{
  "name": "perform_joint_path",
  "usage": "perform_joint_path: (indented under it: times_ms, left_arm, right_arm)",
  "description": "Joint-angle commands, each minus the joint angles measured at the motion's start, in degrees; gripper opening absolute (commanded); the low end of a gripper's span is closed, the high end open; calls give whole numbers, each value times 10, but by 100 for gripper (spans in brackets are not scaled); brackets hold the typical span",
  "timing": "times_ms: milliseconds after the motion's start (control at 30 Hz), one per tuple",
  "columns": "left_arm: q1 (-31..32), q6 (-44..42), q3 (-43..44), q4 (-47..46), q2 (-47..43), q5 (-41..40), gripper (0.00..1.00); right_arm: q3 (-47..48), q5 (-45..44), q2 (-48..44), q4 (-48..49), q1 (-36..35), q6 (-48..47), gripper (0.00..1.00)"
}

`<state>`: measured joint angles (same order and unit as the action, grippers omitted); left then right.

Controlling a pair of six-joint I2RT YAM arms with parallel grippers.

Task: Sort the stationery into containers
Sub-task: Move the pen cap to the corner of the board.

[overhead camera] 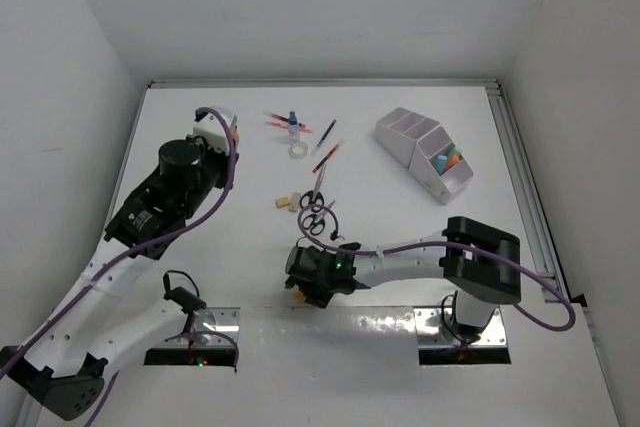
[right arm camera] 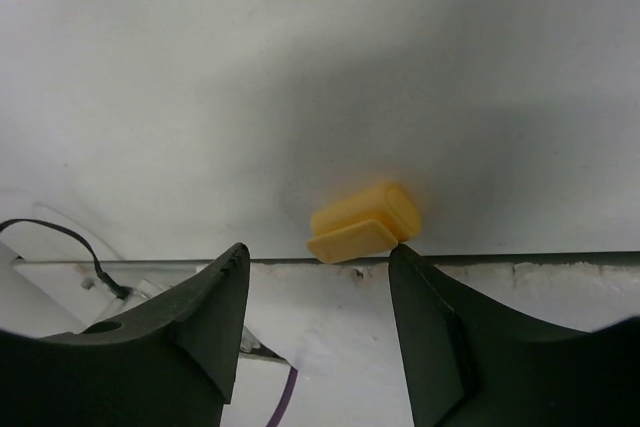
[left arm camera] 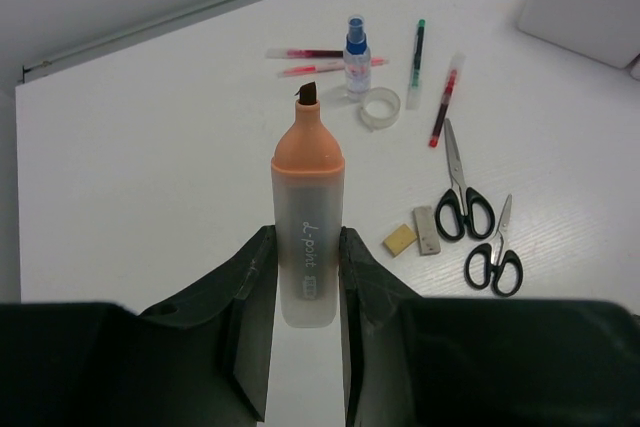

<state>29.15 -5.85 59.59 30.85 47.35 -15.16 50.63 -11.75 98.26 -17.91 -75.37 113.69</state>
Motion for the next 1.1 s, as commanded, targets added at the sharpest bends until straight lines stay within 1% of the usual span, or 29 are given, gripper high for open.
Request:
perform_joint_path:
  times_ms: [0,133,267,333,433,467,500,533,600,633,667,700,733,800,900,933,1067]
  left_arm:
    - [-8,16,14,-2,0,14,0]
    - [-8,16,15,-4,1,14,0]
    - [-8,14,14,-4,1,14,0]
    - [-8,15,13,-5,0,14,0]
    - [-8,14,6,-10,0,14,0]
    - [-8,14,6,-10,-1,13,0]
    - [-8,14,5,-9,-2,12,0]
    - [-8,14,5,-9,-2,12,0]
    - [-9,14,4,-8,-2,13,0]
    - [-9,15,1,-8,-3,13,0]
    - [-9,15,-2,-9,-5,14,0]
    - [-9,17,-5,-8,-6,15,0]
    - [-9,17,-7,-8,-8,17,0]
    - [-9,20,-9,-10,-9,19,0]
    - [-8,19,-10,-14,-5,21,0]
    - [-9,19,-10,-17,-5,22,0]
    - [-8,16,-11,-28,-3,23,0]
  right_arm:
    - [7,-28,-2,19,14,394,57]
    - [10,-39,4,11,29,377,56]
    - [-11,-36,6,9,37,377,50]
    - [-23,-40,5,4,40,374,50]
    - [-18,-49,4,-6,48,333,49]
    - [-12,-54,4,-15,51,295,49]
    - [7,-71,-1,-46,51,270,49]
    - [17,-85,-4,-62,56,201,49]
    - [46,-117,-16,-104,62,124,51]
    - [55,-126,-19,-114,66,56,52]
    - [68,-136,-24,-132,66,23,53]
    - [75,-158,-31,-136,65,-40,54]
    - [82,-168,-32,-137,61,-76,55]
    - [115,-178,-19,-184,49,-95,57]
    - [141,-178,0,-196,30,-99,58]
    - [152,-176,19,-198,27,-102,58]
    - [237,-180,71,-241,13,-126,59]
